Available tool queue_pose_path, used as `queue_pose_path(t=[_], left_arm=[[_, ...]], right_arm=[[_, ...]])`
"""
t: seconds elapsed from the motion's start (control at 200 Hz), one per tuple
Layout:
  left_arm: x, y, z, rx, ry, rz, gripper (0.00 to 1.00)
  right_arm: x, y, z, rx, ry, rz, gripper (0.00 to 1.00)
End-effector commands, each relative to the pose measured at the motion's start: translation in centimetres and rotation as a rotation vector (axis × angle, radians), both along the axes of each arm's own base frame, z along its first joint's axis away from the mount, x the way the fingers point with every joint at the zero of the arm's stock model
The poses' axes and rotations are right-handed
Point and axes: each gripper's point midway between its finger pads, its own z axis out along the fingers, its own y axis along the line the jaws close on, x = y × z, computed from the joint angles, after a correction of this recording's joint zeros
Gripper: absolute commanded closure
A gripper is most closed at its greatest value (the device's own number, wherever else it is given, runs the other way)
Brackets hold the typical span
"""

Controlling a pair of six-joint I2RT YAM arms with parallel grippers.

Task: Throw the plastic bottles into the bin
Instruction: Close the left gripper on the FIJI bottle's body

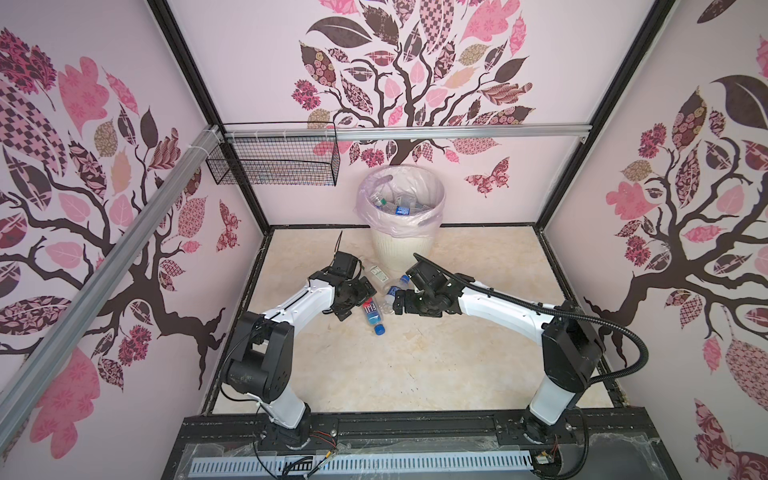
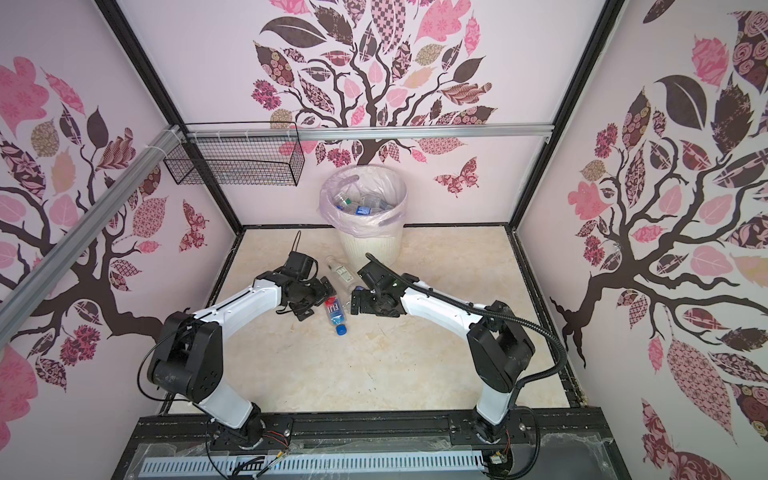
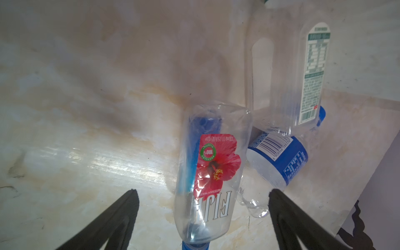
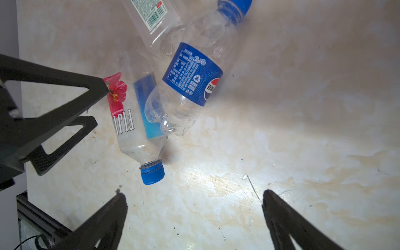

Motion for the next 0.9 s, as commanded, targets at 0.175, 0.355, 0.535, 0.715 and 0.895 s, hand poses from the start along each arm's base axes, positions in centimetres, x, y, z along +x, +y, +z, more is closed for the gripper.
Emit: queue_pose_path(t=[0.175, 0.355, 0.535, 0.715, 0.895], left_arm=[[-0.6, -1.3, -1.6, 0.046, 0.041, -0.173, 0.10], [-0.6, -1.6, -3.3, 0.070, 0.074, -0.199, 0.19], [-0.5, -1.6, -3.5, 0.078, 0.073, -0.195, 0.39], [-0.8, -1.4, -2.8, 0.078, 0.061, -0.194, 0.50], [-0.2, -1.9, 0.7, 0.039, -0.025, -0.196, 0.52]], right_arm=[[-0.1, -1.8, 2.6, -0.009, -0.056, -0.004, 0.00], [-0.1, -2.4, 3.4, -0.013, -0.074, -0.002, 0.00], [-0.5, -2.8, 3.8, -0.021, -0.082, 0.009, 0.01], [-0.7, -3.0, 4.5, -0.008, -0.098, 0.020, 0.00], [-0.7, -2.7, 6.0, 0.014, -0.130, 0.040, 0.00]])
